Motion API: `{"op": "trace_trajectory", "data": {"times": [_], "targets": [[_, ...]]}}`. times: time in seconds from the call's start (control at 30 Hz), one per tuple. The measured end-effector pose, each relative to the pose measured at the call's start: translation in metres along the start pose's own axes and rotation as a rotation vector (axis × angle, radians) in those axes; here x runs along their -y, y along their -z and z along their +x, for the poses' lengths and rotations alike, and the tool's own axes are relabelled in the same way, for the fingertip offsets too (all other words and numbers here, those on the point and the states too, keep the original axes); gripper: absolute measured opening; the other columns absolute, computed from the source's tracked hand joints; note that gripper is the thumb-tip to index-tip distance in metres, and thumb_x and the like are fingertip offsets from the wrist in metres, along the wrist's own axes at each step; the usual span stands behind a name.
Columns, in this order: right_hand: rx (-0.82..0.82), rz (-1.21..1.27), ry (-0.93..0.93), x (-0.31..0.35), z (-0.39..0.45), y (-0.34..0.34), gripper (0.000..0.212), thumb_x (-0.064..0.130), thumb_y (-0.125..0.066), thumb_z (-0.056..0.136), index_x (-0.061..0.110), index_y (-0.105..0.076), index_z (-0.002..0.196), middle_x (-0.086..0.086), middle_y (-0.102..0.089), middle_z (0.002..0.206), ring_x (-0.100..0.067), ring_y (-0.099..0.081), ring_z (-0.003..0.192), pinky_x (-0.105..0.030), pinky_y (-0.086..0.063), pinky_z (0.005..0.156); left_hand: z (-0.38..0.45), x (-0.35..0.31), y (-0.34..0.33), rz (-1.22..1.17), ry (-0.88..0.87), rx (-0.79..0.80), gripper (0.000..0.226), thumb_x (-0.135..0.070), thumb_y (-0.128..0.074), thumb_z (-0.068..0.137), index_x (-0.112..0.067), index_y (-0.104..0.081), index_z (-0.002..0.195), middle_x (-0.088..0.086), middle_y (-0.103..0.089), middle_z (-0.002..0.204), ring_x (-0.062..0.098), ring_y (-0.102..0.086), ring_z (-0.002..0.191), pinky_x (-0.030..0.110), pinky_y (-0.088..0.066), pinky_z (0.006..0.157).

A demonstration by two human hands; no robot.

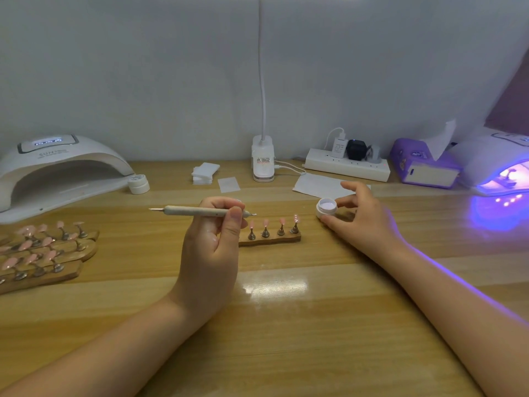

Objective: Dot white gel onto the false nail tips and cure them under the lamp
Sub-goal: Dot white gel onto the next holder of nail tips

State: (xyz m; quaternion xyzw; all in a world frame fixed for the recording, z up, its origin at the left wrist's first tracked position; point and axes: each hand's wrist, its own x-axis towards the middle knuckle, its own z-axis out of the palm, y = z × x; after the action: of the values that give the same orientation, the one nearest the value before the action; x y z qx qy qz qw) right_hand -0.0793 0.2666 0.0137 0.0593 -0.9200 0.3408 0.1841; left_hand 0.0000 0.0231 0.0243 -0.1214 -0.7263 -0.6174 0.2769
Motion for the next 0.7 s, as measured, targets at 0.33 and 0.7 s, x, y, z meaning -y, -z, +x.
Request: {"op": "trace_trajectory", "data": {"times": [0.33,0.7], "targets": [[-0.116,0.157,0.310,0.060,-0.017,0.001,0.074,0.019,-0.083,0.071,0.017,-0.041,0.132,0.010,-0.058,0.098,-0.005,-0.060,0.088,-0.012,-0.049,0.081,0.012,-0.030,0.004,0.001,-0.087,0.060,0.012,-0.030,-0.048,0.093,-0.024,-0.059,0.093,-0.013,-0.064,0.083,0.008,-0.063,0.081,0.019,-0.051,0.074],[-0.014,0.212,0.429,0.092,-0.041,-0.002,0.083,0.017,-0.083,0.072,0.015,-0.034,0.140,0.002,-0.061,0.100,-0.006,-0.062,0.088,-0.013,-0.050,0.080,0.013,-0.039,0.005,0.255,-0.242,0.136,0.007,-0.027,-0.050,0.093,-0.025,-0.057,0.092,-0.005,-0.063,0.080,0.012,-0.061,0.077,0.017,-0.047,0.063]]}}
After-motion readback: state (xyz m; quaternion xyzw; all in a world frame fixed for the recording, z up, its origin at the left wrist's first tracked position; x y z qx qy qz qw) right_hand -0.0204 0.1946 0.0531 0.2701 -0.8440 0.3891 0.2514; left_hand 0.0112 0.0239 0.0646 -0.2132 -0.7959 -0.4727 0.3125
